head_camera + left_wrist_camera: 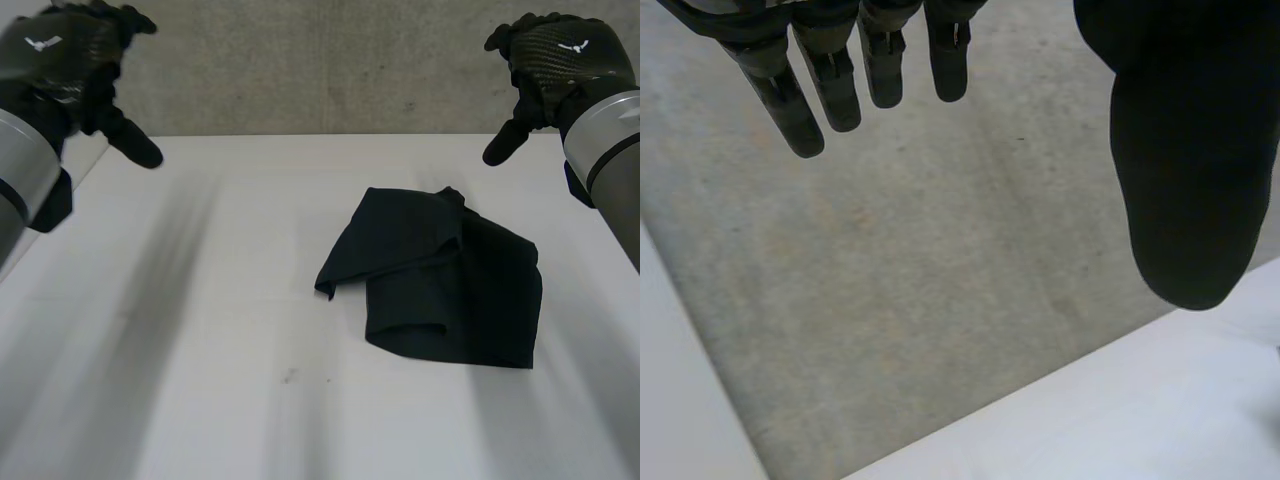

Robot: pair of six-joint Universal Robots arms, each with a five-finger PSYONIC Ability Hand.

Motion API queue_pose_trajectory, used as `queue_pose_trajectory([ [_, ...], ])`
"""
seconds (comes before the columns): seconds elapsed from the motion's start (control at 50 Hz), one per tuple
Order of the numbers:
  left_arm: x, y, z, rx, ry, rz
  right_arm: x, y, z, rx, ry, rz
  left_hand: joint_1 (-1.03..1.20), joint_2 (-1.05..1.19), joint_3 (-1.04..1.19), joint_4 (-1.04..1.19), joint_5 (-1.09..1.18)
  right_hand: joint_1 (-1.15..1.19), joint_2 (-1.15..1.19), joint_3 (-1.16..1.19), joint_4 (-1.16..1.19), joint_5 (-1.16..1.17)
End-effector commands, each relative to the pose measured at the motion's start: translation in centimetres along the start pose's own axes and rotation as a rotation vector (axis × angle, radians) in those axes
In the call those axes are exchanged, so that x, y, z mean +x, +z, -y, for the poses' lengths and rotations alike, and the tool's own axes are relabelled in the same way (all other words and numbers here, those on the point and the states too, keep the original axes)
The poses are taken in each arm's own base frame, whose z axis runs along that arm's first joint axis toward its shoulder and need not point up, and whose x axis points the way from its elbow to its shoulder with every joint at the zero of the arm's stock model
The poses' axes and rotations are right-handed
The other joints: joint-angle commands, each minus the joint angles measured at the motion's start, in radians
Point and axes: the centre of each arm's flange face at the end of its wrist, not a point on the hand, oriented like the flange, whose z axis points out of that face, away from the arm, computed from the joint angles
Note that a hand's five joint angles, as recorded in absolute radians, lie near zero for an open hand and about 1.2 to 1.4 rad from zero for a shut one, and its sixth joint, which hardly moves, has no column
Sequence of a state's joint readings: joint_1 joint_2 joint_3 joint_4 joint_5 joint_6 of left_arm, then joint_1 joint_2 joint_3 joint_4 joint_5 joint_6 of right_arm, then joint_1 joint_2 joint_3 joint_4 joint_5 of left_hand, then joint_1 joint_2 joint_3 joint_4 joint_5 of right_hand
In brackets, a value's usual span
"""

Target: Fold the shorts.

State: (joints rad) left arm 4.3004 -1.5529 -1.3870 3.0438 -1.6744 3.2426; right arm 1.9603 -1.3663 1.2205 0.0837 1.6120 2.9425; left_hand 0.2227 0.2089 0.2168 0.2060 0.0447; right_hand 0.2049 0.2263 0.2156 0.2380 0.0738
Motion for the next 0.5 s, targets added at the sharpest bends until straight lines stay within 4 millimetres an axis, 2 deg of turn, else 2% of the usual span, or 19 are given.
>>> queue_pose_trajectory([
  [0.02,4.3,-0.1,-3.4,-0.023,0.001,-0.135,1.9,1.4,-3.1,-0.122,-0.279,0.120,-0.044,-0.031,-0.038,-0.028,-0.041,-0.030,-0.052,-0.041,-0.063,-0.074],
  [0.04,4.9,0.0,-4.0,-0.029,0.001,-0.151,2.7,1.8,-4.5,-0.187,-0.339,0.132,-0.044,-0.031,-0.038,-0.028,-0.041,-0.030,-0.052,-0.041,-0.063,-0.074],
  [0.14,8.3,0.5,-7.1,-0.061,0.009,-0.235,4.1,2.6,-7.3,-0.287,-0.343,0.122,-0.044,-0.031,-0.038,-0.028,-0.041,-0.030,-0.052,-0.041,-0.063,-0.074],
  [0.16,8.6,0.5,-7.5,-0.070,0.011,-0.240,4.3,2.9,-8.2,-0.311,-0.332,0.123,-0.041,-0.028,-0.036,-0.025,-0.038,-0.030,-0.052,-0.041,-0.063,-0.074],
  [0.18,8.7,0.6,-7.8,-0.075,0.012,-0.242,5.0,3.6,-10.4,-0.369,-0.303,0.114,-0.041,-0.028,-0.036,-0.025,-0.038,-0.030,-0.052,-0.041,-0.063,-0.074],
  [0.22,9.1,0.7,-8.3,-0.089,0.012,-0.248,5.7,4.2,-12.5,-0.423,-0.271,0.104,-0.039,-0.025,-0.033,-0.022,-0.035,-0.030,-0.052,-0.041,-0.063,-0.074],
  [0.26,9.1,0.7,-8.4,-0.092,0.012,-0.249,5.7,4.5,-15.3,-0.496,-0.225,0.119,-0.039,-0.025,-0.033,-0.022,-0.035,-0.030,-0.052,-0.041,-0.063,-0.074],
  [0.32,9.0,0.7,-8.6,-0.098,0.014,-0.243,5.1,4.6,-17.8,-0.559,-0.199,0.143,-0.039,-0.025,-0.033,-0.022,-0.035,-0.030,-0.052,-0.041,-0.063,-0.074],
  [0.34,8.9,0.7,-8.5,-0.099,0.014,-0.242,4.7,4.5,-19.2,-0.595,-0.188,0.157,-0.039,-0.025,-0.033,-0.022,-0.035,-0.030,-0.052,-0.041,-0.063,-0.074],
  [0.38,8.8,0.6,-8.6,-0.102,0.015,-0.239,4.4,4.5,-20.1,-0.615,-0.178,0.171,-0.039,-0.025,-0.033,-0.022,-0.035,-0.015,-0.037,-0.026,-0.048,-0.059],
  [0.4,8.8,0.6,-8.6,-0.103,0.015,-0.239,4.3,4.4,-20.4,-0.620,-0.171,0.178,-0.039,-0.025,-0.033,-0.022,-0.035,0.175,0.153,0.164,0.142,0.131],
  [0.42,8.7,0.6,-8.6,-0.103,0.015,-0.238,3.9,4.4,-20.6,-0.611,-0.152,0.200,-0.039,-0.025,-0.033,-0.022,-0.035,0.723,0.702,0.712,0.690,0.680],
  [0.44,8.6,0.5,-8.6,-0.104,0.015,-0.233,3.6,4.3,-20.5,-0.601,-0.131,0.219,-0.041,-0.028,-0.036,-0.025,-0.038,1.127,1.105,1.116,1.094,1.083],
  [0.5,8.0,0.4,-8.5,-0.105,0.016,-0.220,1.9,4.0,-19.3,-0.554,-0.013,0.292,-0.039,-0.025,-0.033,-0.022,-0.035,1.191,1.170,1.181,1.158,1.148],
])
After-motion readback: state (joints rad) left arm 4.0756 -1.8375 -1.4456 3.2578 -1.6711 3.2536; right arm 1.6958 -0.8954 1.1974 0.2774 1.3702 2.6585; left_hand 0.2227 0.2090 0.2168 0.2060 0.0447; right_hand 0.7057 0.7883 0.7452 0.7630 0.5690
